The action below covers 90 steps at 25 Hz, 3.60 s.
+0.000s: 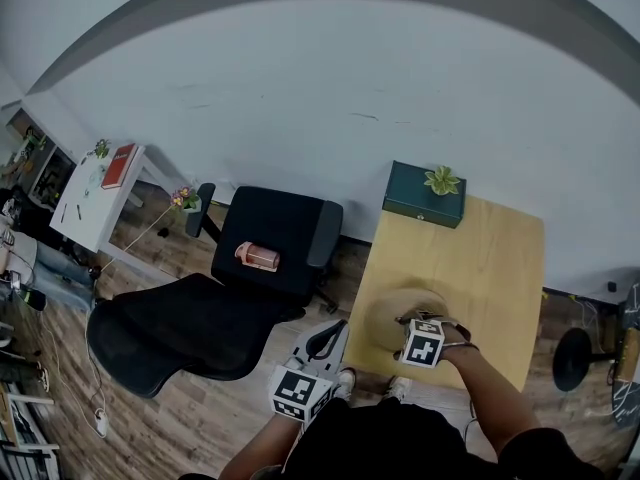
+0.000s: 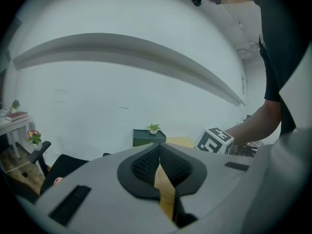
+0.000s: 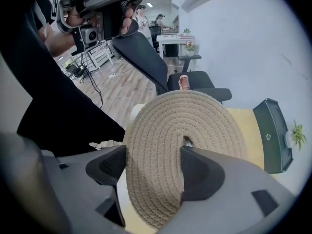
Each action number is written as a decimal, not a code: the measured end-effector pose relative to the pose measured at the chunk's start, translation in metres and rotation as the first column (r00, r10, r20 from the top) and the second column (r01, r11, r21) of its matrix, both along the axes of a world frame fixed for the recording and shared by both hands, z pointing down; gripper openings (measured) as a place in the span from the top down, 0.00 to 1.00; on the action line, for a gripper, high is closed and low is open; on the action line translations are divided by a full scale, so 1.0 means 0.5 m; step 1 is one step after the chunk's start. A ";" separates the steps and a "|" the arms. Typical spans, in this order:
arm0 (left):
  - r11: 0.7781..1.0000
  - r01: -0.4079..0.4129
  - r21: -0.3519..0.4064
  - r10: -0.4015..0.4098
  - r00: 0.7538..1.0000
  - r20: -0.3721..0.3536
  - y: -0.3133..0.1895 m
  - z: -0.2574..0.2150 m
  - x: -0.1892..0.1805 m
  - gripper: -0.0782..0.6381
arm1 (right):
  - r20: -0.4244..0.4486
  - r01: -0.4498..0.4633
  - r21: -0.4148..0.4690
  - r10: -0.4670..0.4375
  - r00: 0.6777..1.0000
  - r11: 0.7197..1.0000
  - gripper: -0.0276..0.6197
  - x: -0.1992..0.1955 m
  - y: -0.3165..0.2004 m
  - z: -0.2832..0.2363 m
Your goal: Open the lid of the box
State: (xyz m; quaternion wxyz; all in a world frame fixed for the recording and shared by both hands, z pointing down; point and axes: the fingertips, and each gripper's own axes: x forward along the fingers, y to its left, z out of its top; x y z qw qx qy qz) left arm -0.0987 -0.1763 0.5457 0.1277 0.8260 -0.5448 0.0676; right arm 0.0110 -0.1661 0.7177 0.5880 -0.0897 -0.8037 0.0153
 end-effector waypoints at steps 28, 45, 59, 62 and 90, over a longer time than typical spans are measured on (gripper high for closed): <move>0.982 -0.188 -0.012 0.188 0.982 -0.007 -0.019 0.003 0.158 0.87 | 0.144 -0.327 0.216 0.302 0.942 0.920 0.43 0.180 -0.062 -0.192; 0.956 -0.294 -0.003 0.294 0.956 -0.006 -0.061 0.003 0.288 0.87 | 0.189 -0.612 0.208 0.583 0.790 0.763 0.44 0.421 -0.142 -0.167; 0.963 -0.268 -0.030 0.267 0.964 -0.008 -0.069 0.019 0.298 0.87 | 0.026 -0.583 0.118 0.585 0.811 0.804 0.44 0.455 -0.155 -0.037; 0.972 -0.233 -0.027 0.233 0.972 -0.010 -0.075 0.014 0.285 0.87 | 0.025 -0.585 0.105 0.586 0.810 0.804 0.44 0.445 -0.168 -0.029; 0.988 -0.148 -0.051 0.149 0.989 0.015 -0.055 0.021 0.242 0.87 | -0.055 -0.522 0.059 0.525 0.849 0.851 0.45 0.439 -0.191 0.116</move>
